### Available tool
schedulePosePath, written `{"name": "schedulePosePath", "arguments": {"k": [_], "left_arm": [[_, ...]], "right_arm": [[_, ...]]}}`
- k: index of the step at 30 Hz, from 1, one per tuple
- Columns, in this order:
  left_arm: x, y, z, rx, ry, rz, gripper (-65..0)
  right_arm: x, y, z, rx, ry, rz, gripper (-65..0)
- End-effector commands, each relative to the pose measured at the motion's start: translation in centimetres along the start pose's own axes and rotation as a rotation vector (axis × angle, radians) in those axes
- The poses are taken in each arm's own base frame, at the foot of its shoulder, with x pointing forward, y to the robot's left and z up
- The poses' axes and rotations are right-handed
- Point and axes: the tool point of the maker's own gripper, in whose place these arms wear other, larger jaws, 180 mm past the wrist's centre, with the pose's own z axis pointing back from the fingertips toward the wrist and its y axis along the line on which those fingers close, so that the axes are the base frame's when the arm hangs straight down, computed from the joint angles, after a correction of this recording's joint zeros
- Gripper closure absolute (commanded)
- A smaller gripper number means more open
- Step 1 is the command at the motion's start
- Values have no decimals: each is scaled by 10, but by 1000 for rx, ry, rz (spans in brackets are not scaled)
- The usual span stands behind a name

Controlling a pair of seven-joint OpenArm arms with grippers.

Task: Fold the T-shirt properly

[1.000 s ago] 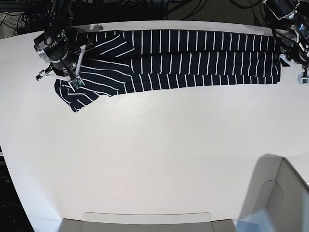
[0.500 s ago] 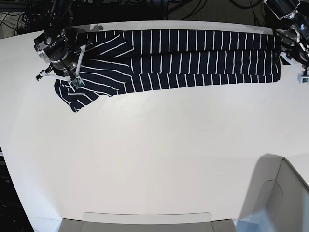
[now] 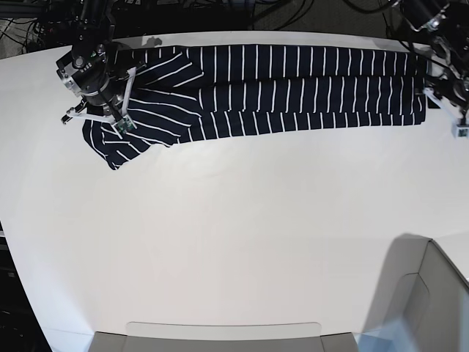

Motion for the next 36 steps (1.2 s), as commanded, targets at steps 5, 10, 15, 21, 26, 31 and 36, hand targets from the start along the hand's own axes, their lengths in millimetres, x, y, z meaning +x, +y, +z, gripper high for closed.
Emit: {"name": "schedulePosePath", "arguments": {"k": [5,10,15,21,26,31,36], "left_arm": [[1,10,-2,7,7,16,-345],[-12,7,-14,-24,57,34,-345],[-42,-4,-38,-94,158,78,-345],[-84,-36,-83,-233,282,106,-347],[-90,-73,-118,-359,340,144,-345],[-77,-93,-130,-403,372,76,-336],[-79,-115,-132,-413,421,-80,-289]], "right_arm": [[6,-5,4,-15,-22,17,0],[7,-6,4,-18,-24,18,0],[6,-6,4,-20,-22,20,0],[10,-4,3,-13,-28,59,0],[13,0,3,-4,-32,80,0],[13,0,3,-3,-31,81,0],[13,-1,3,-5,-29,79,0]]}}
